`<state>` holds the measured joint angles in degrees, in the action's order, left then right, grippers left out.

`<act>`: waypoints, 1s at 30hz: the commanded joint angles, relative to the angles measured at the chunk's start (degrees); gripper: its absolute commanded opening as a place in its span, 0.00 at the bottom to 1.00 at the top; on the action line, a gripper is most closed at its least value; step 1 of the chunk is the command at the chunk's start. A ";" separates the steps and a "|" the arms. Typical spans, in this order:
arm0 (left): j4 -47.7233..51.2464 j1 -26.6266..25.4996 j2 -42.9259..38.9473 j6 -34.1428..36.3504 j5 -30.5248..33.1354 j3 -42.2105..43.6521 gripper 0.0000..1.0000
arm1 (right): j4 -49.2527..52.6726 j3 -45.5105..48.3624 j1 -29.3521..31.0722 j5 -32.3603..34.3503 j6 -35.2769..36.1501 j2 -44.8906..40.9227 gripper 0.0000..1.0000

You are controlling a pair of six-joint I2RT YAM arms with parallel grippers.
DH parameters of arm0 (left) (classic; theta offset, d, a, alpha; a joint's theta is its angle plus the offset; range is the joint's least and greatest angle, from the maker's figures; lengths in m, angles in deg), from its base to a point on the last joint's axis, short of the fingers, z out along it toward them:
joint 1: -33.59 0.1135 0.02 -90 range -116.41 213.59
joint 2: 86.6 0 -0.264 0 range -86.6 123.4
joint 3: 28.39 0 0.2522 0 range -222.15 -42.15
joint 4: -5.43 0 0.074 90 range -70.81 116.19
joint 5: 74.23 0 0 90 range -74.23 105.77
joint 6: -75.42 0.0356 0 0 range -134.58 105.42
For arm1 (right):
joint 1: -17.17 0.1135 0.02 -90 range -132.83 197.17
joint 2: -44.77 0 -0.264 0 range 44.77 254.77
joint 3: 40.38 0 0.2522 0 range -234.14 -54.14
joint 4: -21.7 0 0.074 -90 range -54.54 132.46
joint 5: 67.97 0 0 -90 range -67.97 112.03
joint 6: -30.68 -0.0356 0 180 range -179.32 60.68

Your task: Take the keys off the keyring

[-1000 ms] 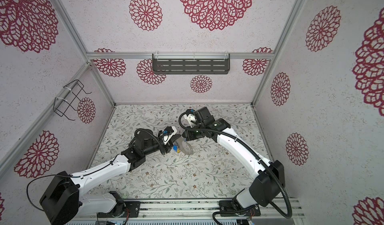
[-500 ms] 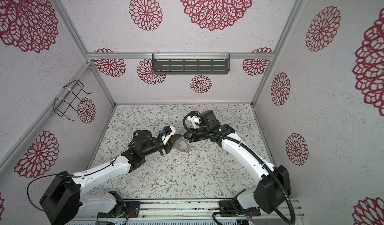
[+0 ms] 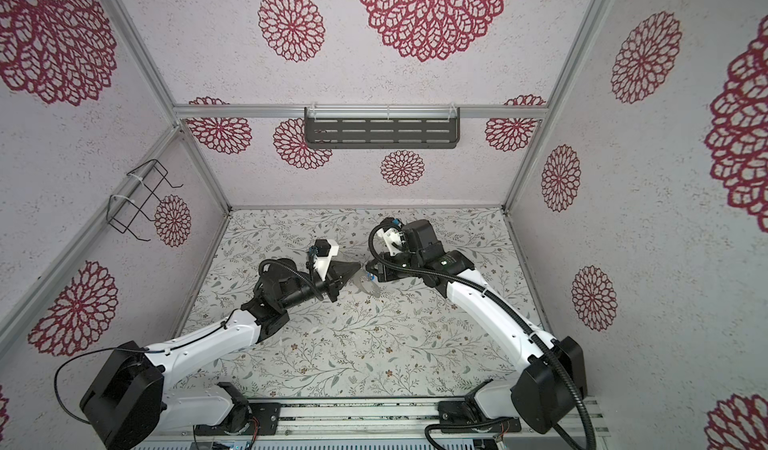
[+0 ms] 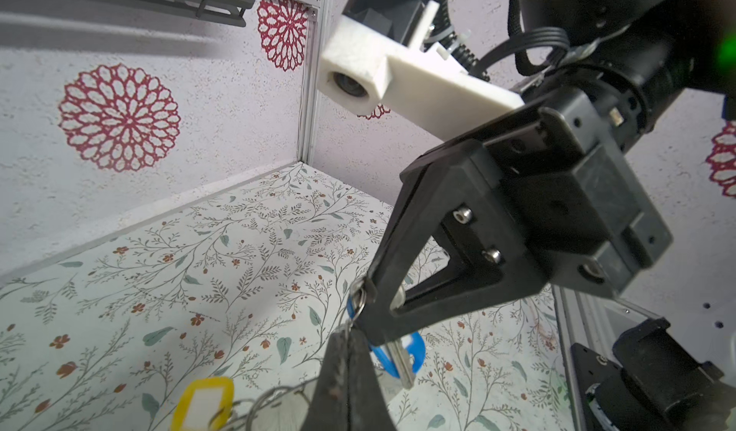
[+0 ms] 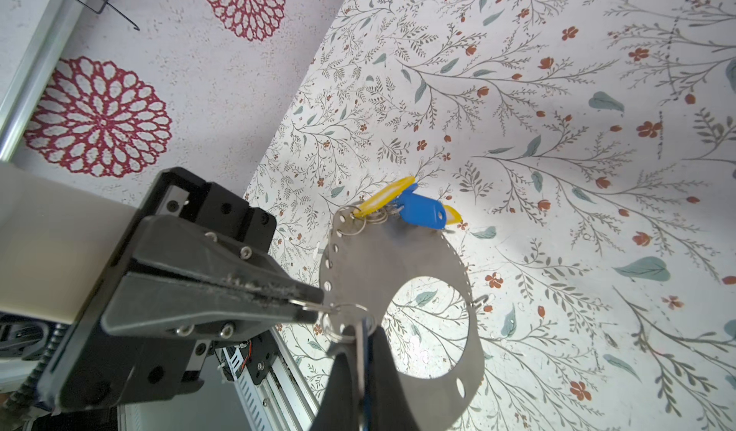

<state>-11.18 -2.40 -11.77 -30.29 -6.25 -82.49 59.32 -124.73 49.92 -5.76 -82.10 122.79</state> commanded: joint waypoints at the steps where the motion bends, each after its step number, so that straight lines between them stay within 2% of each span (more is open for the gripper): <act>1: -5.54 2.06 -0.28 -8.92 -1.19 -2.30 0.00 | 0.20 0.75 -4.36 10.08 -1.72 -1.64 0.00; 7: -3.94 3.74 2.43 -17.83 -1.77 -4.62 0.00 | -0.17 0.29 -4.30 9.51 -1.82 -2.08 0.00; 12: 3.47 5.72 6.01 -23.67 -6.31 -10.01 0.00 | -0.13 -0.16 -4.34 10.35 -1.61 -2.91 0.00; 19: -4.18 5.80 8.03 -24.05 -9.54 -8.51 0.00 | 2.82 -2.98 -4.28 12.26 0.26 -2.97 0.00; 25: -10.75 5.06 8.13 -17.91 -10.59 -5.42 0.00 | 4.86 -6.55 -4.14 10.97 0.90 -1.90 0.00; 30: -6.80 4.04 7.98 -13.40 -9.99 -6.29 0.00 | 5.57 -8.84 -2.52 9.78 1.42 -0.60 0.00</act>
<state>-18.63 1.21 -2.90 -47.62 -16.74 -88.69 64.32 -130.65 48.37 -1.71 -82.30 122.31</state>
